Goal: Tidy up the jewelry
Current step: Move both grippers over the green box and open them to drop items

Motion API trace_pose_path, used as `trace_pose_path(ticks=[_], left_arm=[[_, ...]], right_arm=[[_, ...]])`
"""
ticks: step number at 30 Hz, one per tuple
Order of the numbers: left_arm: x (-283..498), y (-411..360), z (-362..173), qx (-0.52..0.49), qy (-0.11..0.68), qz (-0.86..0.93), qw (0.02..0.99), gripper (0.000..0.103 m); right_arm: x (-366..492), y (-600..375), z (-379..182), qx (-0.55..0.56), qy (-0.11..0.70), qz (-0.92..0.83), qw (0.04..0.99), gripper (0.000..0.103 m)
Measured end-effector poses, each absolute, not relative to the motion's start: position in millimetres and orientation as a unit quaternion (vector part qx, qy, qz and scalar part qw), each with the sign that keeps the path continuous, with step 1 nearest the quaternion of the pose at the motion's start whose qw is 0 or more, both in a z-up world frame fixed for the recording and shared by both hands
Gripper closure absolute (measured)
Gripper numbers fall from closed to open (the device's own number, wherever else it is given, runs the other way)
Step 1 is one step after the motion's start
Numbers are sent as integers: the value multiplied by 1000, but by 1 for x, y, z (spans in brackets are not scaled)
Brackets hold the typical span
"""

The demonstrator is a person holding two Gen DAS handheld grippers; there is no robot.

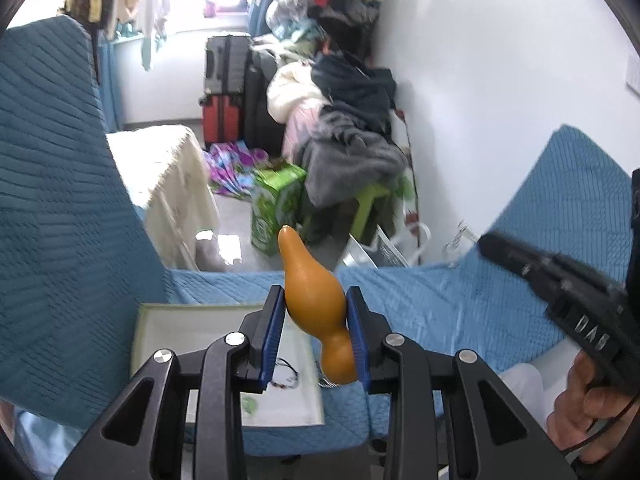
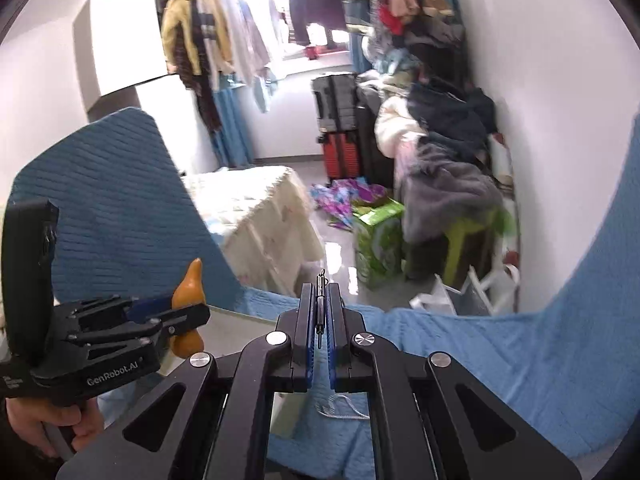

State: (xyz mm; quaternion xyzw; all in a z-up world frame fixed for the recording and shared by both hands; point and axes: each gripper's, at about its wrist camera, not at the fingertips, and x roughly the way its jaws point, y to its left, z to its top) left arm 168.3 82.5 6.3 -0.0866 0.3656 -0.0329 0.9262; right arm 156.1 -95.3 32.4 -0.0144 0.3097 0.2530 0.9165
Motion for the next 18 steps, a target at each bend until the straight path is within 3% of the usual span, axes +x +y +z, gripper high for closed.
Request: trace_pose_path(ticks=[8, 18], left_arm=[[169, 136, -15, -117, 357, -16, 927, 72], [181, 173, -101, -130, 419, -8, 899, 72]], right_arm=[[163, -31, -4, -55, 351, 287, 890, 101], [175, 1, -81, -35, 426, 279, 860, 101]])
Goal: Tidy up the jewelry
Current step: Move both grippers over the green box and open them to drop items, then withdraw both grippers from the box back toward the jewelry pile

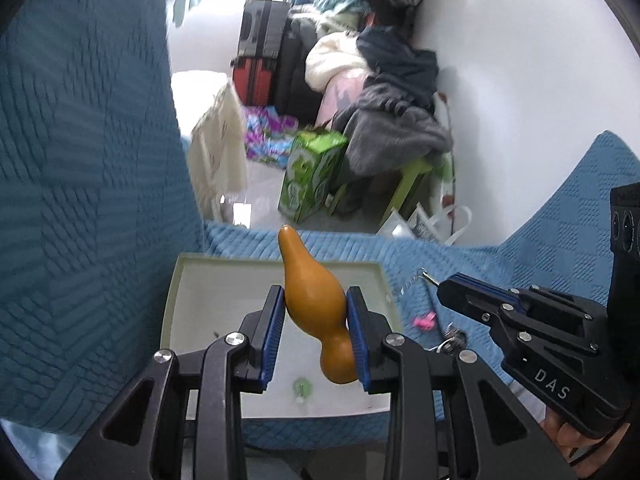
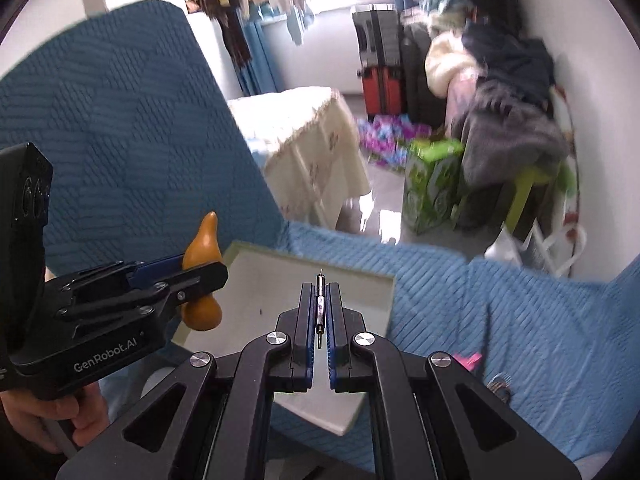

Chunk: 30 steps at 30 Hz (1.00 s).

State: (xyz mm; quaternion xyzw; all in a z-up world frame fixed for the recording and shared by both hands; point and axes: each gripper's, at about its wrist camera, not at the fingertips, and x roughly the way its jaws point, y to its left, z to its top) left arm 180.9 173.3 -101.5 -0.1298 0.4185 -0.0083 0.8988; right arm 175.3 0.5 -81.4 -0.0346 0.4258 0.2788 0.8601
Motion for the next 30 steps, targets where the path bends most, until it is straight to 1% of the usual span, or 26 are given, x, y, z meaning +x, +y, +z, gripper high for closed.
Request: trace_pose_path(ticks=[9, 16, 19, 21, 23, 25, 26, 28, 30], left_arm=[[187, 196, -164, -144, 469, -9, 871, 72], [189, 197, -186, -153, 487, -12, 860, 73], [190, 197, -182, -153, 482, -14, 863, 74], [190, 196, -173, -153, 475, -9, 867, 71], [188, 196, -163, -151, 471, -1, 869, 71], [188, 196, -151, -150, 463, 4, 874, 70], [187, 196, -143, -151, 458, 10, 876, 70], [184, 195, -128, -152, 449, 19, 880, 64], [180, 194, -109, -157, 430, 25, 889, 55]], right_arm=[[178, 23, -136, -57, 480, 262, 835, 101], [182, 23, -159, -61, 509, 249, 822, 101], [183, 20, -156, -60, 505, 247, 825, 100], [185, 18, -150, -53, 503, 252, 825, 98], [186, 18, -143, -53, 497, 256, 827, 96], [186, 16, -133, -51, 489, 262, 830, 89], [186, 15, -125, -50, 481, 268, 833, 80], [186, 13, -110, -52, 465, 275, 840, 78], [186, 8, -91, -52, 448, 280, 847, 77]])
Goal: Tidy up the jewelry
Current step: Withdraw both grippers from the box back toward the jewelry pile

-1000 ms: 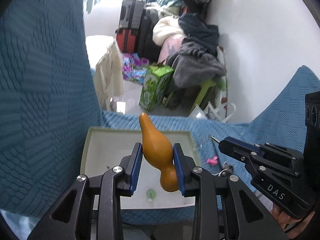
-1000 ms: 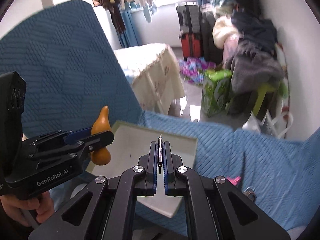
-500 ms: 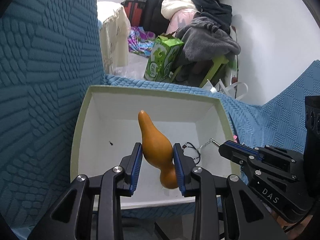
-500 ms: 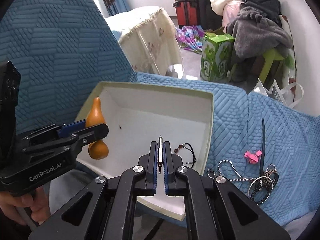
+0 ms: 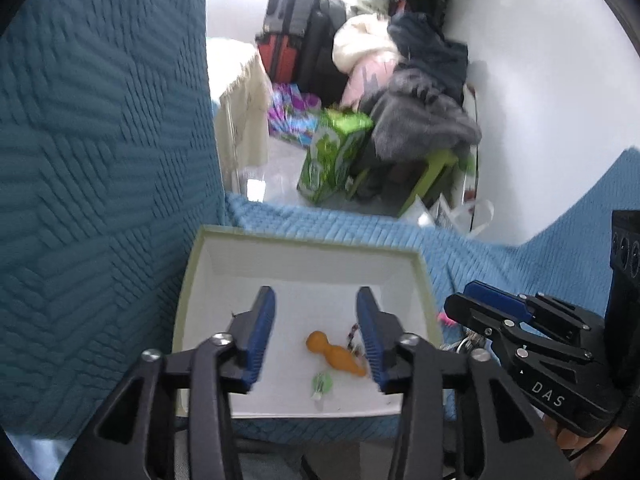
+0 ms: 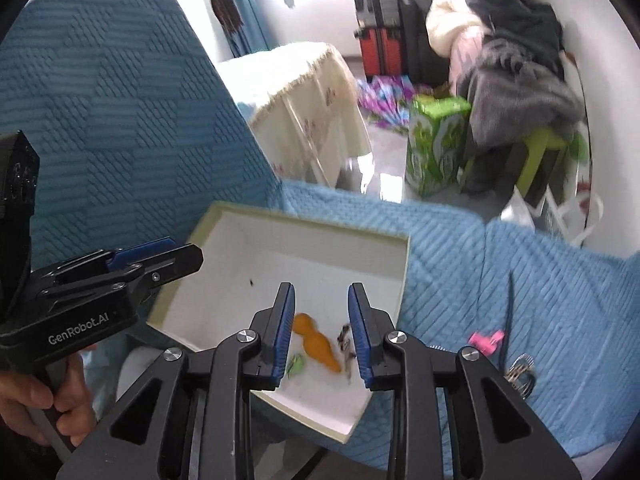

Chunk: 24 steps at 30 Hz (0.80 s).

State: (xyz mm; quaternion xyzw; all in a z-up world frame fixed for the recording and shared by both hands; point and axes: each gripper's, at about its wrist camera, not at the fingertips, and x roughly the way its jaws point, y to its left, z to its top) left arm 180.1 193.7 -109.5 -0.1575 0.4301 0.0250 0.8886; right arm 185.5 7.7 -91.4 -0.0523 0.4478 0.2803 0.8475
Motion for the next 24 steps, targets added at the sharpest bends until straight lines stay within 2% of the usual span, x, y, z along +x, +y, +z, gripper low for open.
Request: trace_pose_path(ticks=[5, 13, 24], left_arm=[[171, 176, -65, -155, 388, 25, 908, 49], [158, 138, -11, -149, 325, 25, 934, 49], [154, 62, -10, -127, 321, -8, 938, 49]], right_arm=[[184, -8, -48, -49, 406, 298, 862, 77], [176, -40, -2, -62, 355, 303, 882, 77], [159, -121, 2, -37, 339, 253, 905, 77]])
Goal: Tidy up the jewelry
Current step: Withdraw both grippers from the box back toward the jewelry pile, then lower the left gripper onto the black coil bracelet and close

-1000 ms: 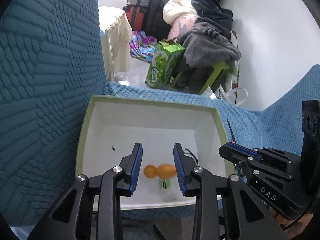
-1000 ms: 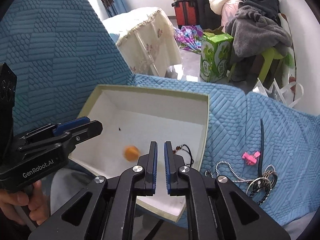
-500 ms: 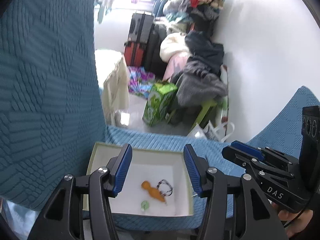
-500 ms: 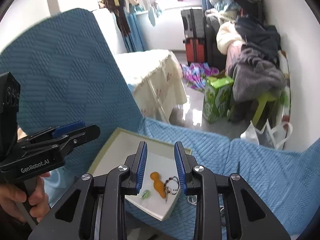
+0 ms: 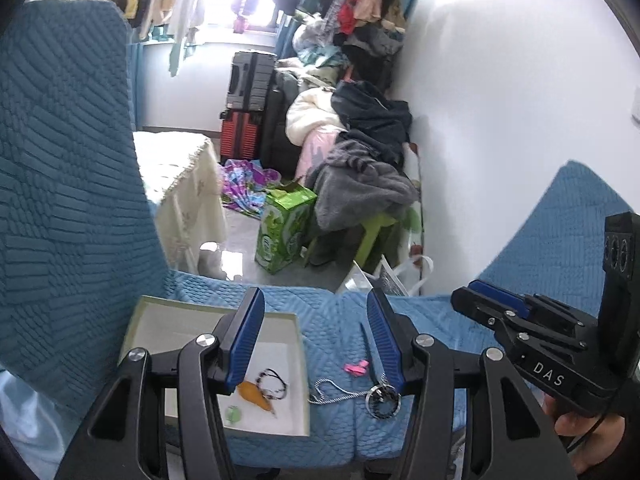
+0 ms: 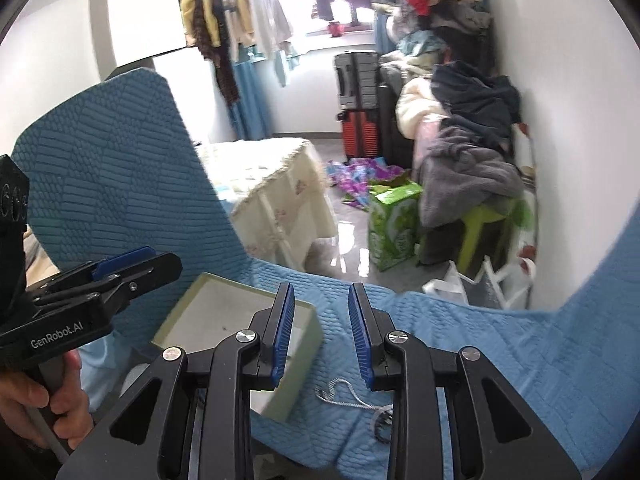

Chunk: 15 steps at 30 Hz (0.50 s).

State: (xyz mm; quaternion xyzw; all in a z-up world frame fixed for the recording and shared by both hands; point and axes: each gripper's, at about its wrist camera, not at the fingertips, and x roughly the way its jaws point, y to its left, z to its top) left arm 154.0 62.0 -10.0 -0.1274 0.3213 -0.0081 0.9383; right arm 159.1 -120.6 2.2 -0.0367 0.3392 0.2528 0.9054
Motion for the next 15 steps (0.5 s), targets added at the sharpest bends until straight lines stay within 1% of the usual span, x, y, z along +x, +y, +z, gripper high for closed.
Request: trace_pose_path(ticks=[7, 15], left_arm=[[160, 10, -33, -110, 348, -44, 930, 49], [171, -42, -91, -96, 388, -98, 912, 52]], right_arm=[[146, -183, -29, -10, 364, 202, 909, 77], [148, -223, -95, 14, 407, 171, 897, 77]])
